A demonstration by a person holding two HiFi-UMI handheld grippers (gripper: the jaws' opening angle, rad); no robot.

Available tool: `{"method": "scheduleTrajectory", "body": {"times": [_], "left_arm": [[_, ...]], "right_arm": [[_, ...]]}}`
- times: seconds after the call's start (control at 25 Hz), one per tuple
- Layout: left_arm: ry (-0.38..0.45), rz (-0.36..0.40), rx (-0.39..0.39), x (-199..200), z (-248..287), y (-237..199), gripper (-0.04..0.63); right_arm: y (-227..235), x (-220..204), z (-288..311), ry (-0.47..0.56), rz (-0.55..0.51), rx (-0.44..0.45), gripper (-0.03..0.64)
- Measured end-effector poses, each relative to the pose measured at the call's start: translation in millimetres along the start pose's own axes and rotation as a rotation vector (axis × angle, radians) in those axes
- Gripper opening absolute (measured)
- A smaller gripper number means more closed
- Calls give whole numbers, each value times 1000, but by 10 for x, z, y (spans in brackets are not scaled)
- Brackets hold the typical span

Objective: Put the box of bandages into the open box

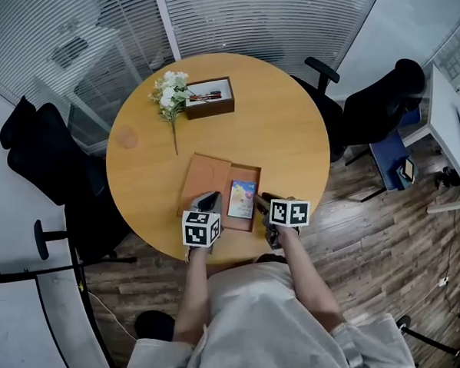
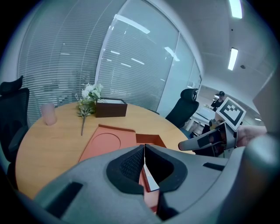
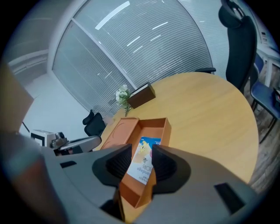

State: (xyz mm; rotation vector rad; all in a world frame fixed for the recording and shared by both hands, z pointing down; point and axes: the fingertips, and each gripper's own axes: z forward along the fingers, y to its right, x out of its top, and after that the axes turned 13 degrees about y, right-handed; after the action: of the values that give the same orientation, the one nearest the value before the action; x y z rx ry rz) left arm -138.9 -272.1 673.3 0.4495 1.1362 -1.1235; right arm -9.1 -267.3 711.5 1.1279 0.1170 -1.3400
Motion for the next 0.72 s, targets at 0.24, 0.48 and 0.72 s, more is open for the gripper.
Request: {"method": "scheduleTrajectory", "body": {"times": [0.24, 0.48, 0.72], "left_arm": [[-6, 7, -11, 18, 48, 29, 11], [-3, 18, -29, 44, 61, 111, 11], [-3, 7, -17, 37, 37, 66, 11]], "right_arm": [[-66, 81, -22, 4, -87, 21, 137], [-142, 96, -27, -7, -168, 39, 137], [-154, 120, -26, -15, -266, 19, 130]]}}
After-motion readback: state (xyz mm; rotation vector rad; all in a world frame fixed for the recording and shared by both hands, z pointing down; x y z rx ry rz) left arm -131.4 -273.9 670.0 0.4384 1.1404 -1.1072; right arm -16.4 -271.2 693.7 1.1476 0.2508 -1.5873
